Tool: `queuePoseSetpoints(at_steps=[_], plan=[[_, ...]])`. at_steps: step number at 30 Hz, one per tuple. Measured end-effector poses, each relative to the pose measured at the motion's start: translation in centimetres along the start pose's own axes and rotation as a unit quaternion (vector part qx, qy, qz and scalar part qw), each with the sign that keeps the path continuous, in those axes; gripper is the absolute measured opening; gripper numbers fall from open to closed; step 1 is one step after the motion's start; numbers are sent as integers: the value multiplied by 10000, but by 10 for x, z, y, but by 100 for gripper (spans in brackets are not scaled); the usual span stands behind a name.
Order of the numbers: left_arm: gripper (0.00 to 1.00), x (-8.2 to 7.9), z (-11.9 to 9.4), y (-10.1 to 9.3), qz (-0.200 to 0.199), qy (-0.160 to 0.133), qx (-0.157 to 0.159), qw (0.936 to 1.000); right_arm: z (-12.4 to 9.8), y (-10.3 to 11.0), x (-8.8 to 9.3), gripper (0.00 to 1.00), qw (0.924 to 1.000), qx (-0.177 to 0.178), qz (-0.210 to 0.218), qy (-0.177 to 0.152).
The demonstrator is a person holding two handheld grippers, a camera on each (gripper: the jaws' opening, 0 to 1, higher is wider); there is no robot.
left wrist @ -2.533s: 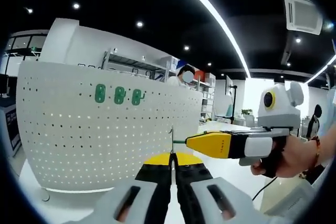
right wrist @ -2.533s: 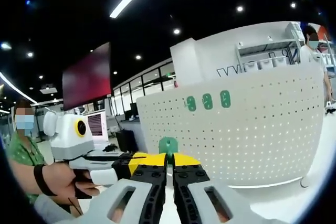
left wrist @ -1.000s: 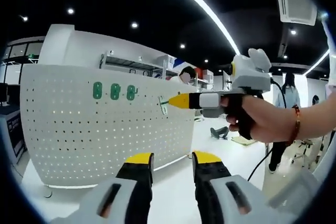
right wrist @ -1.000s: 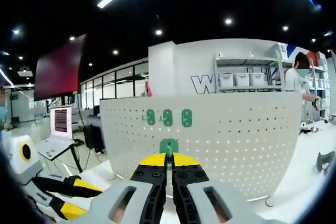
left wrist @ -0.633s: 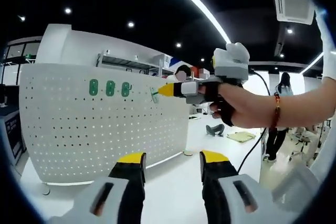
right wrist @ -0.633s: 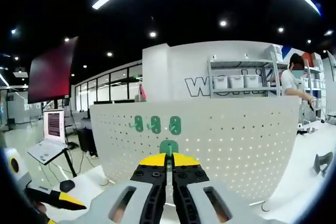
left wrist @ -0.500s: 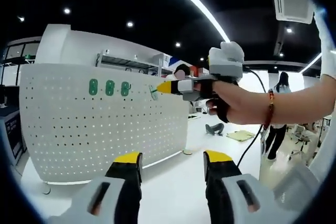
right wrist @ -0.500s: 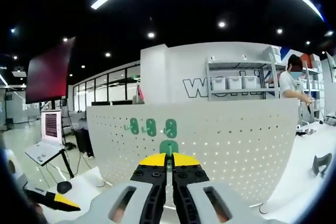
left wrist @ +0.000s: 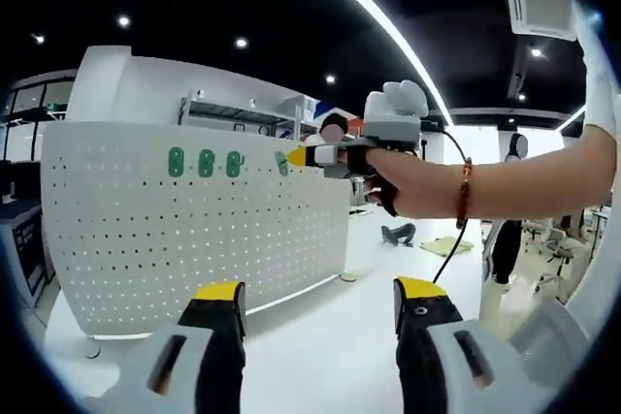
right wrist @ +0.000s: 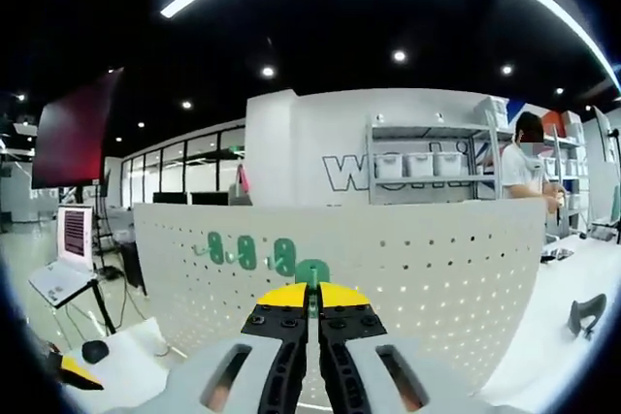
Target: Insert the hook assembly into the mounting plate slot until the hook locks in place.
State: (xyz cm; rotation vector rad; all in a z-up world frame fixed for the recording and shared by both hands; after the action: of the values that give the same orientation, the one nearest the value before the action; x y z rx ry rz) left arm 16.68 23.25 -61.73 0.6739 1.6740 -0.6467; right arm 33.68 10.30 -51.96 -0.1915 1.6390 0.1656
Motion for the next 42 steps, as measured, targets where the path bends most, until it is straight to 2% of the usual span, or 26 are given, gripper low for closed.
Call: queuePoseSetpoints(at_steps=[4,6,12,14,22,25,36,42], plan=[[69,2,-4,-4,17,-30,8,10000,6,-3,0,0,10000,62,-16,-15],[69,4,-6,-4,39,29,16,10000,8,-3,-1,0,10000,57,40,-36],[80,4,-12,-3,75,5,-47,10000,17,-8,-8,1,9994,222,-132,-239],[80,5,-13,-4,68,-10,-46,10000,21,-9,-11,1,9994,217,-80,-253],[87,10,-18,-5,-109,-38,-58,9999,29,-12,-16,1,9991,265,-53,-329],[93,9,-19,-6,-149,-89,-49,9998,33,-15,-15,1,9991,284,-40,-324],[88,13,-19,-7,-163,-47,-73,9998,39,-16,-22,0,9988,259,-159,-396],[87,13,-18,-6,-187,-51,-75,9998,38,-17,-25,0,9988,201,-61,-439]])
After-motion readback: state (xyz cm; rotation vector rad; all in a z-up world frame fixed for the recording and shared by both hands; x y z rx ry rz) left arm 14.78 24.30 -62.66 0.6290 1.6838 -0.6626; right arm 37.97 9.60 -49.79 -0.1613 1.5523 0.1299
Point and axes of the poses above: the point that each gripper's makers call its tool centre point, and the gripper's own axes: z roughly forward along the fingers, y roughly to its left, x roughly out of its underside, the point moved 1 cm from there along -z, roughly backward along the fingers, and after that the axes turned 7 degrees about y, right-handed, at the moved point
